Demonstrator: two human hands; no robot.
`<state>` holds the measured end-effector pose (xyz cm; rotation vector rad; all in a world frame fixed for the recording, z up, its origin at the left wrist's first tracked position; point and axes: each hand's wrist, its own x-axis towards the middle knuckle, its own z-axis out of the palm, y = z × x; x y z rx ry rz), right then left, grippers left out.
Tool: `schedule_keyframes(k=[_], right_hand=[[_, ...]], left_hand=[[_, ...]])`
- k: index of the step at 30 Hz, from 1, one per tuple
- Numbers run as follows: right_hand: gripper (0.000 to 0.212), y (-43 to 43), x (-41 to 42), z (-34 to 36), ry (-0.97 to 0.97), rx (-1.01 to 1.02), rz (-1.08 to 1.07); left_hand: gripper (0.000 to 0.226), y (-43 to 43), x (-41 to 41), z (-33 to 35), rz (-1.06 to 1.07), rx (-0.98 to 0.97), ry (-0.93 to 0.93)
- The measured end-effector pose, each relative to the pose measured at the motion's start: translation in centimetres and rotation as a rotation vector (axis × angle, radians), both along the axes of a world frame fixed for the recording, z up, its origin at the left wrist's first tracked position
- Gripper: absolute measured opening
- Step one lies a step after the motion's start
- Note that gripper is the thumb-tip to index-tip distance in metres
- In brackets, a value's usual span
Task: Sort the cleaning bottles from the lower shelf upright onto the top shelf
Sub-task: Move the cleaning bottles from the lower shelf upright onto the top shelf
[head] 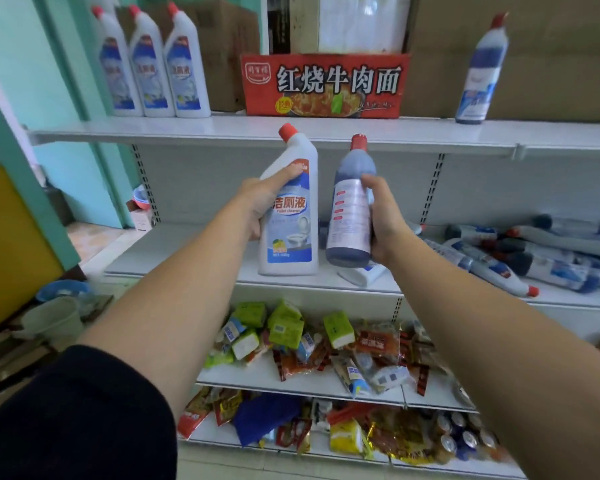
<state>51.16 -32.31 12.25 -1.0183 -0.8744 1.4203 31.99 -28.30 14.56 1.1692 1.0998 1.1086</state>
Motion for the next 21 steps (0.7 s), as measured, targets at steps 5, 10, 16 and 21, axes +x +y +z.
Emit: schedule_keyframes(k=[5,10,16,21], right_hand=[[0.034,-2.8,0.7,2.8,-0.126,0.095,0.007],[0.034,-4.2,1.1,6.6,0.006,0.155,-0.031],[0.044,-5.0,0.9,11.9,0.193,0.264,0.016],[0.036,-5.1,1.4,14.0,0.06,0.36,0.032]], left_hand=[[0.049,-2.7,1.4,3.4,0.009,0.066,-0.055],[0.06,-4.2,2.1,8.2,-0.03,0.141,-0.038],[0.032,-5.4,1.6,14.2,-0.09,0.241,-0.058],[0.035,-5.6,1.3,17.1,-0.177,0.291,-0.018]])
